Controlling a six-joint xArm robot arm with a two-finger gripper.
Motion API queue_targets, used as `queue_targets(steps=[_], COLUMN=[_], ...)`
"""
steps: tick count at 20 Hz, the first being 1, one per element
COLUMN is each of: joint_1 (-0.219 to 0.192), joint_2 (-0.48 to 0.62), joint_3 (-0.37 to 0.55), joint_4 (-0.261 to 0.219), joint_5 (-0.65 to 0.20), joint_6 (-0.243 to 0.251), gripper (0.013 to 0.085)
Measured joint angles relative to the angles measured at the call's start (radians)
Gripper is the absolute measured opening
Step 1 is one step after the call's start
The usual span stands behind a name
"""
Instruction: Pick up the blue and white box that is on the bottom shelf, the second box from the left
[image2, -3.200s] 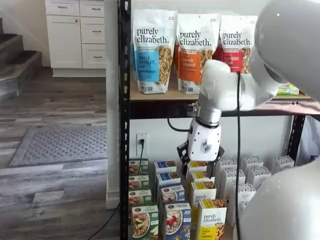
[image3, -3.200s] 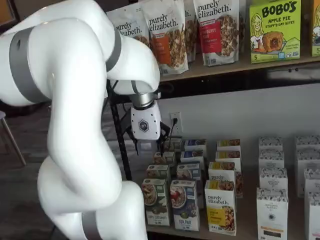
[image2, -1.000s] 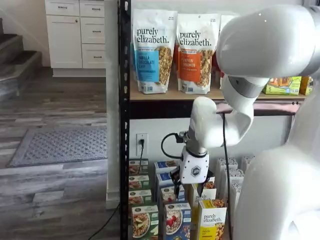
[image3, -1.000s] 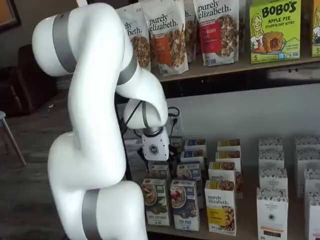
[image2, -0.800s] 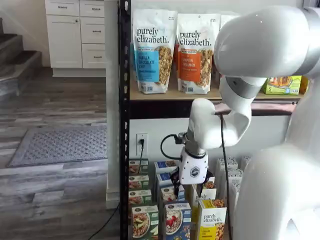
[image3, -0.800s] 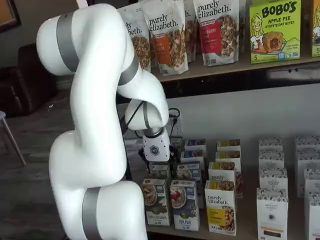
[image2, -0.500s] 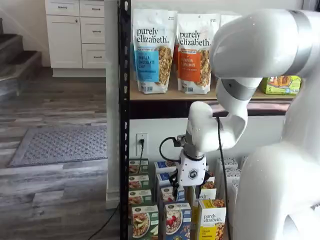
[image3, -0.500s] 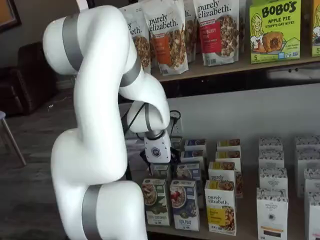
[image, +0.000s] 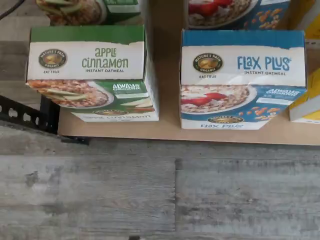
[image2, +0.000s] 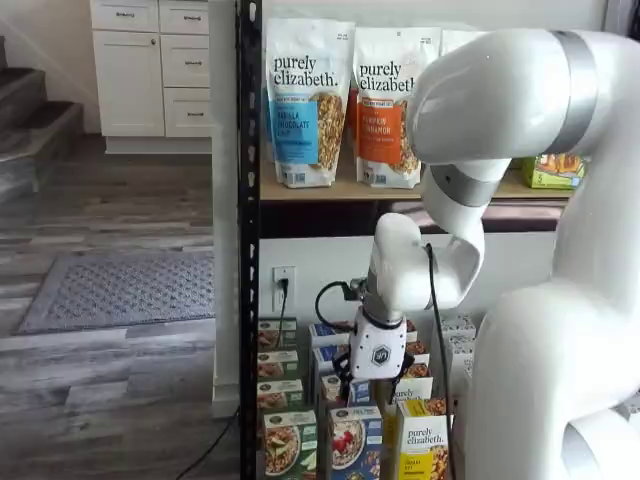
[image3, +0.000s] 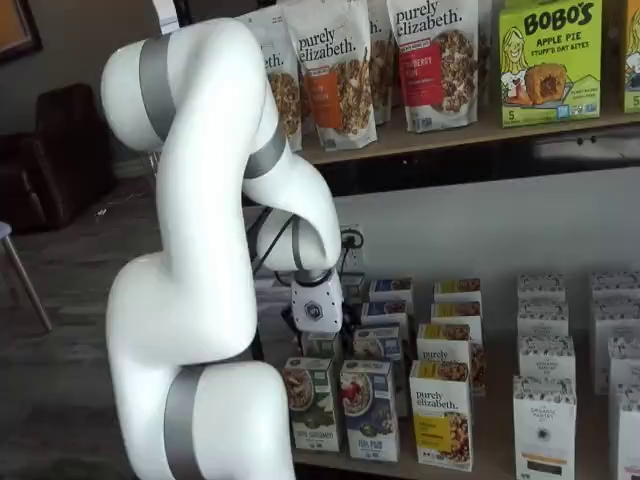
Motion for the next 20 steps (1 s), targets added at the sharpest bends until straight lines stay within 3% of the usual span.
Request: queue_targets(steps=[5, 16, 20], joint_1=[0.005, -0.025, -0.03], joint_2=[0.022, 0.106, 0.147], joint_3=[-0.01, -0.041, -0.061], joint_4=[0.012, -0.016, 0.025], joint_5=[-0.004, -0.035, -0.062], joint_6=[-0.007, -0.01, -0.056], gripper=[0.085, 0.085, 0.085])
